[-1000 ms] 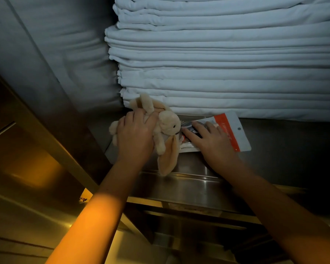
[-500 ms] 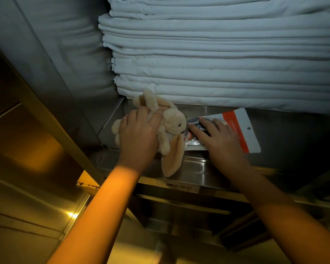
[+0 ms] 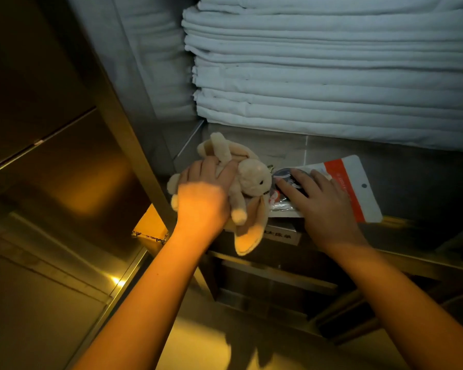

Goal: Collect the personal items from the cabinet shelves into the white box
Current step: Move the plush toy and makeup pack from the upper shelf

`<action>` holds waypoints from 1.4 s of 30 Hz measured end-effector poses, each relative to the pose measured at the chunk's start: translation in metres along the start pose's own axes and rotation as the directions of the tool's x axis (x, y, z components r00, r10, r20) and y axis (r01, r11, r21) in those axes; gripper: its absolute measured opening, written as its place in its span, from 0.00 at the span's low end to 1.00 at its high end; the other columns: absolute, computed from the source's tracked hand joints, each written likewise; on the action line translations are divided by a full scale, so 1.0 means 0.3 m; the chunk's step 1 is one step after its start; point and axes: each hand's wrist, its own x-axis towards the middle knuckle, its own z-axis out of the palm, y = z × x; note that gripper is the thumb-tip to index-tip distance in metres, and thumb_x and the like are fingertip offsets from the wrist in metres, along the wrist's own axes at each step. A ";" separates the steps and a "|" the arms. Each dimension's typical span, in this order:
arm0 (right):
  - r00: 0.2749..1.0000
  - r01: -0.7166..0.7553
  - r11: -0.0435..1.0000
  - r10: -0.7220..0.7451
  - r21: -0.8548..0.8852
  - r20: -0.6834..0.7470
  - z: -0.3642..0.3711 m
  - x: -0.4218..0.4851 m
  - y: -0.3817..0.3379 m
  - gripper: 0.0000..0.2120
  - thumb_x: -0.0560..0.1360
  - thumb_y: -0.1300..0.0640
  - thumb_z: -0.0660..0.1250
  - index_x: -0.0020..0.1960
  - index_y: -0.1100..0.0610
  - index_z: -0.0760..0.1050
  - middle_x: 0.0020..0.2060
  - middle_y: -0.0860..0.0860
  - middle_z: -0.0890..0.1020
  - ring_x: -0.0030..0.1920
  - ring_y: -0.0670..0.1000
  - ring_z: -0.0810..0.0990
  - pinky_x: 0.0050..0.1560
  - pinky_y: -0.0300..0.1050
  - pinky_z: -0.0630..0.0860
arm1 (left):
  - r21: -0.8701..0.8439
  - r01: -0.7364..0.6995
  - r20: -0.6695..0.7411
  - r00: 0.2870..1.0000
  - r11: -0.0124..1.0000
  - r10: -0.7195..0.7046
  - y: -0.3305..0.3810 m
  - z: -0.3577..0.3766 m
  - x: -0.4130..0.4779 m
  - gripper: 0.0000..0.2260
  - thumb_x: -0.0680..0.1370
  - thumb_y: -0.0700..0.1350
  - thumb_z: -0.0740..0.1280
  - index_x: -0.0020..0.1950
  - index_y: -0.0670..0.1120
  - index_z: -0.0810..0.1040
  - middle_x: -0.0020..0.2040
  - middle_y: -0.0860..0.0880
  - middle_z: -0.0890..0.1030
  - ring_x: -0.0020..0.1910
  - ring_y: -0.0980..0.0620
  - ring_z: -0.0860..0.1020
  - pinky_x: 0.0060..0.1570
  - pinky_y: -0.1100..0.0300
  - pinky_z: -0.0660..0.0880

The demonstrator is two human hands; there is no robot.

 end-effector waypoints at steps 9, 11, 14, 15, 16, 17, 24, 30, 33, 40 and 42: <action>0.997 0.063 0.998 -0.064 0.015 0.040 -0.055 -0.065 -0.227 0.33 0.72 0.63 0.67 0.73 0.49 0.59 0.71 0.59 0.63 0.69 0.65 0.60 0.65 0.65 0.62 | -0.026 0.009 -0.056 0.998 1.000 -0.010 -0.150 -0.093 -0.218 0.15 0.69 0.40 0.73 0.54 0.41 0.79 0.41 0.39 0.77 0.38 0.39 0.75 0.34 0.50 0.70; 0.997 0.073 0.997 -0.073 0.020 0.013 -0.064 -0.082 -0.291 0.33 0.70 0.66 0.69 0.71 0.52 0.64 0.68 0.61 0.68 0.66 0.67 0.65 0.60 0.65 0.67 | -0.029 0.033 -0.049 0.998 0.999 -0.034 -0.188 -0.107 -0.271 0.16 0.71 0.43 0.72 0.58 0.42 0.78 0.43 0.39 0.77 0.40 0.40 0.75 0.36 0.50 0.71; 0.994 0.106 0.993 -0.105 0.046 -0.025 -0.073 -0.108 -0.383 0.34 0.62 0.70 0.75 0.66 0.58 0.71 0.61 0.65 0.74 0.59 0.70 0.72 0.50 0.65 0.73 | -0.031 0.073 -0.034 0.997 0.997 -0.075 -0.239 -0.139 -0.349 0.18 0.71 0.45 0.73 0.60 0.44 0.77 0.45 0.40 0.78 0.43 0.41 0.76 0.39 0.49 0.73; 0.993 0.117 0.992 -0.116 0.052 -0.034 -0.075 -0.118 -0.411 0.34 0.60 0.71 0.76 0.65 0.59 0.73 0.60 0.66 0.75 0.57 0.71 0.74 0.48 0.65 0.74 | -0.030 0.087 -0.024 0.996 0.996 -0.088 -0.256 -0.152 -0.374 0.19 0.71 0.46 0.73 0.60 0.45 0.76 0.46 0.40 0.78 0.44 0.41 0.76 0.40 0.49 0.74; 0.990 0.133 0.989 -0.130 0.061 -0.046 -0.078 -0.127 -0.440 0.35 0.58 0.71 0.77 0.63 0.59 0.74 0.59 0.66 0.76 0.55 0.71 0.75 0.47 0.64 0.74 | -0.027 0.102 -0.015 0.995 0.994 -0.102 -0.274 -0.165 -0.399 0.19 0.71 0.47 0.73 0.61 0.45 0.76 0.47 0.40 0.79 0.45 0.41 0.76 0.41 0.49 0.74; 0.988 0.149 0.986 -0.145 0.070 -0.060 -0.080 -0.136 -0.470 0.35 0.57 0.71 0.78 0.62 0.60 0.75 0.58 0.66 0.77 0.54 0.71 0.76 0.46 0.64 0.74 | -0.020 0.117 -0.012 0.993 0.993 -0.117 -0.292 -0.180 -0.424 0.19 0.72 0.47 0.72 0.61 0.46 0.76 0.48 0.40 0.79 0.45 0.41 0.76 0.42 0.49 0.74; 0.965 0.262 0.959 -0.259 0.104 -0.045 -0.094 -0.151 -0.697 0.37 0.63 0.65 0.76 0.69 0.55 0.67 0.65 0.62 0.72 0.63 0.68 0.69 0.58 0.64 0.69 | 0.049 0.216 -0.090 0.973 0.975 -0.211 -0.439 -0.299 -0.619 0.17 0.70 0.45 0.74 0.57 0.45 0.78 0.42 0.41 0.78 0.40 0.41 0.76 0.36 0.54 0.71; 0.922 0.387 0.909 -0.382 0.153 -0.062 -0.098 -0.146 -0.965 0.35 0.61 0.64 0.78 0.66 0.56 0.71 0.62 0.63 0.75 0.60 0.70 0.72 0.55 0.67 0.70 | 0.070 0.339 -0.092 0.939 0.938 -0.333 -0.605 -0.418 -0.827 0.18 0.72 0.42 0.72 0.61 0.43 0.76 0.47 0.39 0.78 0.45 0.39 0.76 0.44 0.46 0.74; 0.885 0.466 0.870 -0.455 0.163 -0.103 -0.093 -0.140 -1.105 0.34 0.60 0.63 0.79 0.64 0.58 0.74 0.58 0.64 0.77 0.56 0.70 0.75 0.50 0.66 0.73 | 0.089 0.410 -0.097 0.911 0.908 -0.402 -0.684 -0.480 -0.933 0.19 0.70 0.43 0.73 0.60 0.42 0.77 0.47 0.37 0.78 0.46 0.37 0.77 0.44 0.46 0.75; 0.785 0.619 0.756 -0.604 0.214 -0.138 -0.082 -0.121 -1.402 0.36 0.61 0.66 0.78 0.67 0.57 0.70 0.61 0.65 0.75 0.58 0.70 0.73 0.55 0.68 0.70 | 0.191 0.581 -0.119 0.814 0.791 -0.569 -0.854 -0.576 -1.142 0.19 0.72 0.42 0.71 0.62 0.44 0.75 0.51 0.38 0.77 0.49 0.37 0.75 0.45 0.47 0.73; 0.755 0.654 0.726 -0.641 0.210 -0.135 -0.075 -0.103 -1.474 0.35 0.64 0.65 0.77 0.68 0.56 0.69 0.63 0.64 0.74 0.61 0.69 0.71 0.58 0.66 0.69 | 0.206 0.629 -0.128 0.777 0.750 -0.616 -0.897 -0.591 -1.187 0.19 0.73 0.43 0.70 0.63 0.45 0.74 0.53 0.39 0.77 0.51 0.38 0.75 0.48 0.47 0.72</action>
